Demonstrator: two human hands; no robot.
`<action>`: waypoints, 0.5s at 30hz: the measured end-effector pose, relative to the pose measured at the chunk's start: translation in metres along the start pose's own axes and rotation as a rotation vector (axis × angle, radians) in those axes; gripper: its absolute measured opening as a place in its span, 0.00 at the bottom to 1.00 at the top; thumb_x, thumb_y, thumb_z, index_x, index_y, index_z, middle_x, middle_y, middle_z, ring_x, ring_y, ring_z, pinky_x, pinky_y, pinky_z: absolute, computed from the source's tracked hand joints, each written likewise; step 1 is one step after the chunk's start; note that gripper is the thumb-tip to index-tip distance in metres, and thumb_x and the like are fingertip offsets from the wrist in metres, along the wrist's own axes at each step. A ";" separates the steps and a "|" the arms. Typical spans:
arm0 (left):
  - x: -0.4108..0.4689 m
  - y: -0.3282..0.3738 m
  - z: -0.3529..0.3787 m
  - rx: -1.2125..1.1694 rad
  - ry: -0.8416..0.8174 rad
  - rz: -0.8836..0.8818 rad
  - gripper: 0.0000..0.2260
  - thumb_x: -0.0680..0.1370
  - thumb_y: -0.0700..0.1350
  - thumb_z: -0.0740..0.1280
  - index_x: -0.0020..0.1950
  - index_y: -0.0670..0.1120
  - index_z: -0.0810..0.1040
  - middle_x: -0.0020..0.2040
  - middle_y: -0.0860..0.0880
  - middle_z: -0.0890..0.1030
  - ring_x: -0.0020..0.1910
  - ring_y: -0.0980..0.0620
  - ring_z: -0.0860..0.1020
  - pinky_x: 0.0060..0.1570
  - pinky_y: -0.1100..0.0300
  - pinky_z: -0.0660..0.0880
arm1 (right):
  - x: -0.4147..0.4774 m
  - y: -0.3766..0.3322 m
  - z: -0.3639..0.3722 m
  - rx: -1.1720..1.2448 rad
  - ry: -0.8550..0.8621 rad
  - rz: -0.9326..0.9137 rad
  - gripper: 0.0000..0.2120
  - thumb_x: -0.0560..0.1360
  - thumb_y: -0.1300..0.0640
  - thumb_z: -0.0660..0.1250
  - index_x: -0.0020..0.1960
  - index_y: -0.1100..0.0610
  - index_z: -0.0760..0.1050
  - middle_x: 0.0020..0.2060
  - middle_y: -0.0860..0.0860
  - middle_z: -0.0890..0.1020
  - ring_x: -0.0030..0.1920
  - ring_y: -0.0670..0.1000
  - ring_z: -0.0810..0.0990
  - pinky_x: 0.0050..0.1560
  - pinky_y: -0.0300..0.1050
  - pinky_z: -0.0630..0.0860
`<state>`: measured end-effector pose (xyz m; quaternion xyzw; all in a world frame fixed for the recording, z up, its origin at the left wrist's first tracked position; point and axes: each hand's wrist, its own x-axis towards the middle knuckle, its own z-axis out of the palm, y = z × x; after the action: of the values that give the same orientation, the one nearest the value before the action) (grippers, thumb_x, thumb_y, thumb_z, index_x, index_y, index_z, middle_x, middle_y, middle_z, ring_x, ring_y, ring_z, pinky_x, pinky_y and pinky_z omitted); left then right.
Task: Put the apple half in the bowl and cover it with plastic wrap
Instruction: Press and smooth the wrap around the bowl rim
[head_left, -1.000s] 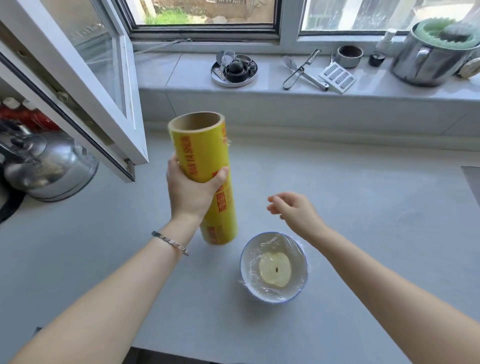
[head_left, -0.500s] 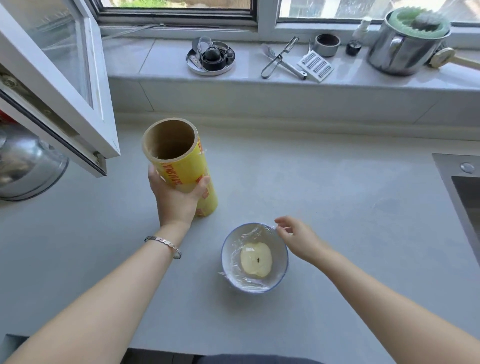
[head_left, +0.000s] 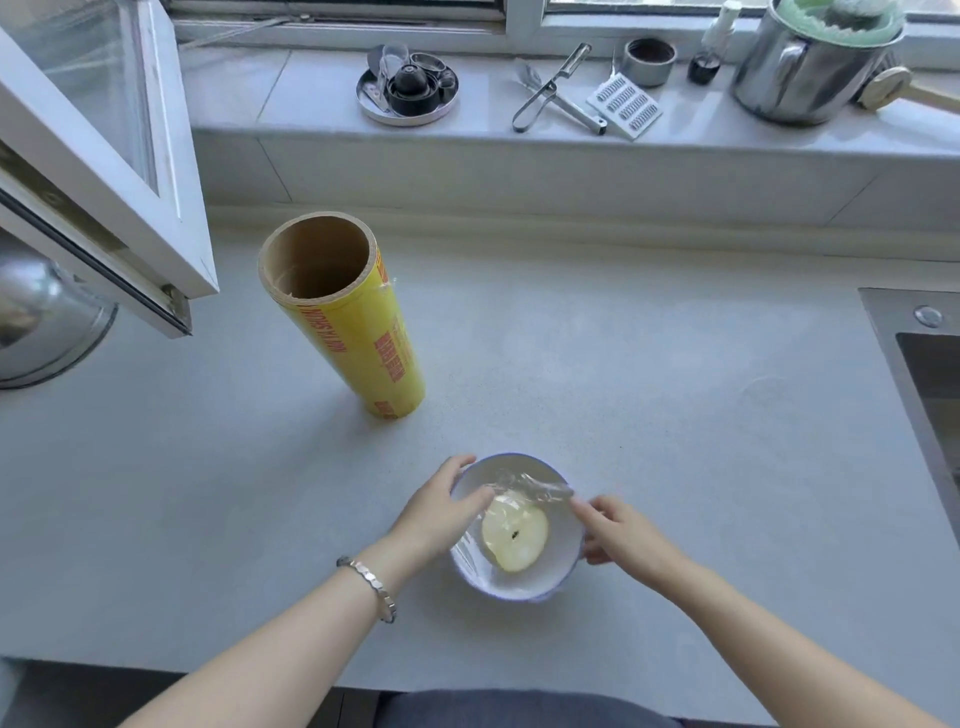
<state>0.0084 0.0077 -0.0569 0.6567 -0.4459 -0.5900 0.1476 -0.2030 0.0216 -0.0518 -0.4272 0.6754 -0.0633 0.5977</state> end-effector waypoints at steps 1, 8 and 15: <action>0.002 0.003 0.001 0.014 -0.040 0.027 0.20 0.74 0.48 0.67 0.64 0.56 0.68 0.67 0.50 0.72 0.67 0.54 0.69 0.65 0.62 0.63 | -0.005 0.005 -0.002 0.035 -0.034 0.029 0.17 0.77 0.46 0.57 0.47 0.60 0.73 0.39 0.56 0.82 0.41 0.54 0.83 0.48 0.48 0.77; 0.010 0.007 -0.001 0.268 -0.123 0.174 0.09 0.67 0.49 0.67 0.42 0.62 0.71 0.56 0.53 0.75 0.56 0.53 0.75 0.62 0.55 0.69 | -0.014 -0.002 0.002 -0.324 0.255 -0.261 0.12 0.73 0.46 0.64 0.54 0.50 0.74 0.58 0.49 0.74 0.60 0.48 0.73 0.58 0.42 0.68; 0.012 0.006 -0.008 0.373 0.027 0.281 0.05 0.75 0.42 0.67 0.40 0.50 0.75 0.49 0.48 0.80 0.49 0.50 0.78 0.46 0.72 0.70 | 0.010 -0.023 0.017 -0.728 0.239 -0.200 0.18 0.75 0.46 0.59 0.54 0.59 0.77 0.66 0.54 0.70 0.66 0.54 0.68 0.63 0.46 0.64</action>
<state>0.0123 -0.0079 -0.0578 0.6118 -0.6324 -0.4622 0.1103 -0.1757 0.0080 -0.0499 -0.6645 0.6737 0.0734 0.3150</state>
